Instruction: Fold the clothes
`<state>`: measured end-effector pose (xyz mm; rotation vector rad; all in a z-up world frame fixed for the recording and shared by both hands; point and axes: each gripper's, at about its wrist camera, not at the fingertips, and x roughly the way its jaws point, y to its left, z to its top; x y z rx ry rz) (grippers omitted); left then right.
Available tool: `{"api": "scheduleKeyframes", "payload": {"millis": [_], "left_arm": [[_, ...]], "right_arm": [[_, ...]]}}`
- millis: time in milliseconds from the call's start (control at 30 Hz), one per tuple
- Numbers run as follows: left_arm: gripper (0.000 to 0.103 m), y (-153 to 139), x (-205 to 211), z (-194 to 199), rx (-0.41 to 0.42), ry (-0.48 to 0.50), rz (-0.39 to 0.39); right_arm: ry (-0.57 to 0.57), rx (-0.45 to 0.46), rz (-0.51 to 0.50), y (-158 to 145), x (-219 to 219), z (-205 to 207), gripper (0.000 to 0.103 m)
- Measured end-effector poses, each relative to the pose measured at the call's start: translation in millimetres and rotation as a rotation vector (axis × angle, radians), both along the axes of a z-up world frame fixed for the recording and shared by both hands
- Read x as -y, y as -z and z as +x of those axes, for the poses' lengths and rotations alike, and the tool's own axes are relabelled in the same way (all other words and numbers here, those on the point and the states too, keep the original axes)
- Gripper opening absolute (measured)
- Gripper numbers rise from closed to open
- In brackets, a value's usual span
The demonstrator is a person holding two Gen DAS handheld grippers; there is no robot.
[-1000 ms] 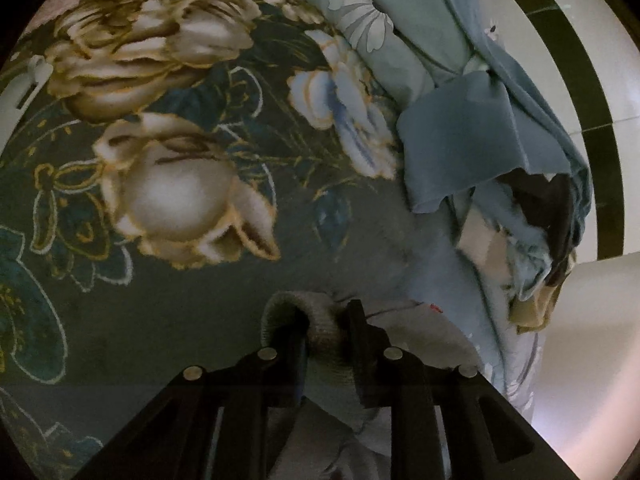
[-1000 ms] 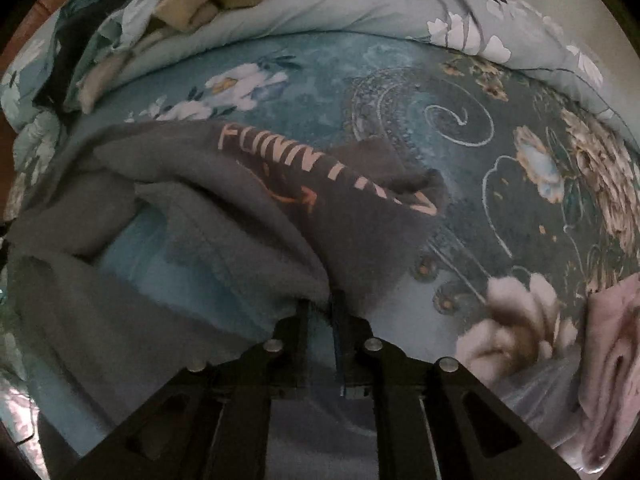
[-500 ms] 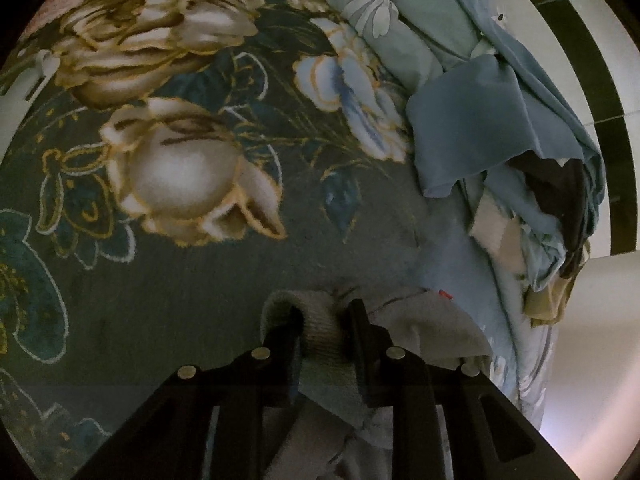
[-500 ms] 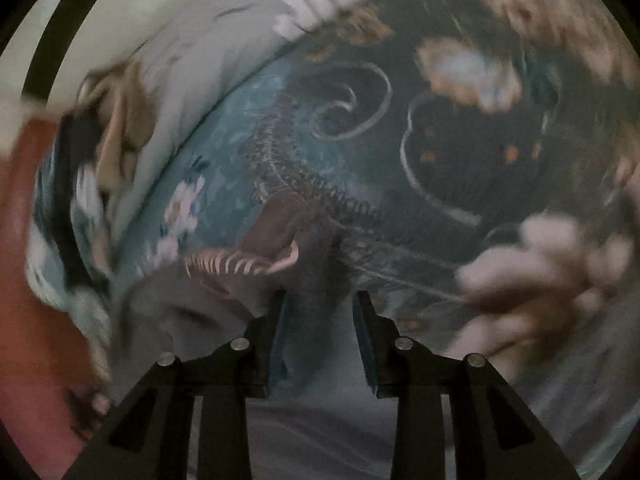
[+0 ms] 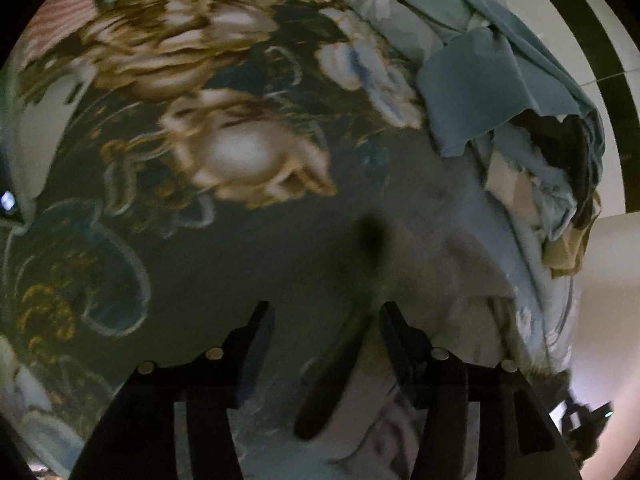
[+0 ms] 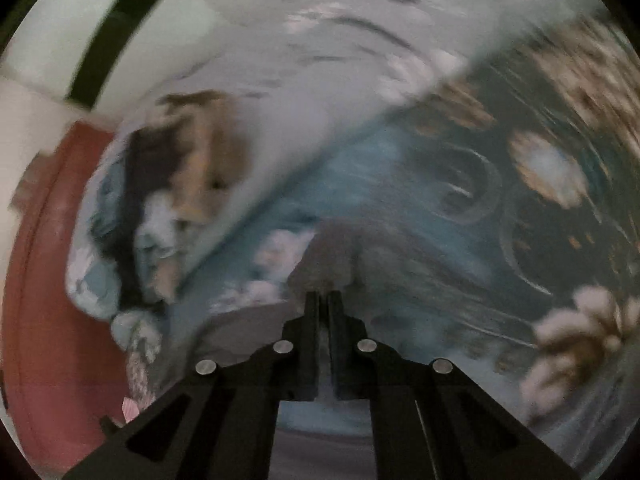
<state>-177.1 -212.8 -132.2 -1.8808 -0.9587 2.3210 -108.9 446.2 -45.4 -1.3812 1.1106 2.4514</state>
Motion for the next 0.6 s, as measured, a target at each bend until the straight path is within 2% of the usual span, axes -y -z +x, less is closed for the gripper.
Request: {"api": "scheduleKeyframes", "payload": {"millis": [67, 133, 233, 333, 433, 533, 567, 600], "left_arm": [[0.059, 1.2, 6.1, 12.5, 0.011, -0.026, -0.003], [0.059, 1.6, 11.4, 25.0, 0.017, -0.06, -0.007], [0.059, -7.2, 7.2, 42.4, -0.01, -0.079, -0.029], [0.059, -20.4, -6.6, 47.7, -0.051, -0.043, -0.056], [0.059, -32.6, -31.8, 42.9, -0.095, 0.029, -0.094], [0.059, -39.2, -54.3, 32.1, -0.121, 0.092, -0.118], [0.059, -38.7, -60.5, 29.0, -0.123, 0.102, -0.113], [0.059, -36.4, -65.5, 24.5, -0.121, 0.106, -0.099]], "right_arm": [[-0.094, -0.024, 0.023, -8.3, 32.5, -14.6, 0.004], [-0.193, -0.011, 0.039, -0.4, 70.7, -27.7, 0.004], [-0.314, 0.057, 0.043, 30.1, 124.6, -41.3, 0.004], [-0.408, 0.136, 0.035, 62.3, 166.2, -49.2, 0.004], [-0.451, 0.174, 0.004, 73.3, 175.5, -44.7, 0.005], [-0.388, 0.168, -0.018, 72.0, 147.7, -35.0, 0.008], [-0.367, 0.166, -0.026, 71.6, 138.4, -31.7, 0.013], [-0.346, 0.165, -0.033, 71.2, 129.1, -28.5, 0.023]]}}
